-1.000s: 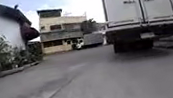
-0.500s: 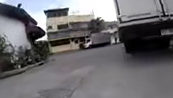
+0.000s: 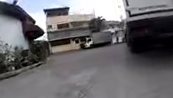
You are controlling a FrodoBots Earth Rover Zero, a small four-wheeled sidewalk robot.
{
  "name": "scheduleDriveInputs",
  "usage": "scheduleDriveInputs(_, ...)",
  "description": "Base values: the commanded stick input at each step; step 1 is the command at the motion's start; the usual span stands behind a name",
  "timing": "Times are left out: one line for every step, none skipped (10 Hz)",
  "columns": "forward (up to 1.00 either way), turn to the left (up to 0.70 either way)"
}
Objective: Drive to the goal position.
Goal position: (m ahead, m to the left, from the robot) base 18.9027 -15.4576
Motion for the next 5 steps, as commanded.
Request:
scheduleDriveInputs(1.00, 0.00)
scheduleDriveInputs(1.00, 0.00)
scheduleDriveInputs(1.00, 0.00)
scheduleDriveInputs(1.00, 0.00)
scheduleDriveInputs(1.00, 0.00)
